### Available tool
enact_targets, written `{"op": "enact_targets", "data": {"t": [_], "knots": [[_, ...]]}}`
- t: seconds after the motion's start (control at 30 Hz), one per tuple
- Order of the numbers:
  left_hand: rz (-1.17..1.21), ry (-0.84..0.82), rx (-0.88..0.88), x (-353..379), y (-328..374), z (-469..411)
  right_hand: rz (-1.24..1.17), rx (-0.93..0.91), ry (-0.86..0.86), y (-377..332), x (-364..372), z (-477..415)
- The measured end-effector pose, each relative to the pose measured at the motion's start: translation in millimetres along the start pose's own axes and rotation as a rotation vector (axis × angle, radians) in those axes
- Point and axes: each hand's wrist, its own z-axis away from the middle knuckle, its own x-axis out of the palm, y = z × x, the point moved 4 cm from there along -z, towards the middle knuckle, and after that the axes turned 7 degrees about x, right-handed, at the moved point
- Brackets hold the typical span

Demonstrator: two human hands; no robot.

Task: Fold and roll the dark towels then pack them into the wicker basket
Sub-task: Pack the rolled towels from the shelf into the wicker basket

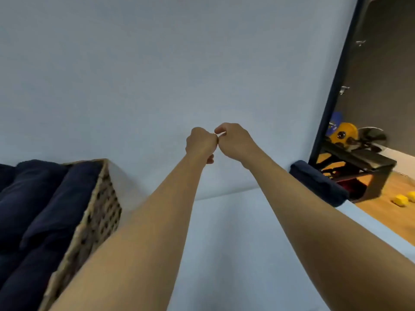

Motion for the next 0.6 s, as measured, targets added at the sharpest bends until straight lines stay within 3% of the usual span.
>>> {"op": "enact_targets", "data": {"t": [0.33,0.5,0.6], "knots": [[0.118,-0.371,-0.244,270.5,-23.2,15.0,0.212,0.311,0.249,237.8,-110.1,-43.5],[0.135,-0.410,-0.328,340.6,-45.7,6.9,0.342,0.482,0.276,325.7,-122.1,-62.1],[0.167,-0.371,-0.340,353.7,-53.8,0.2,0.193,0.572,0.183,351.9,-121.2,-73.1]]}}
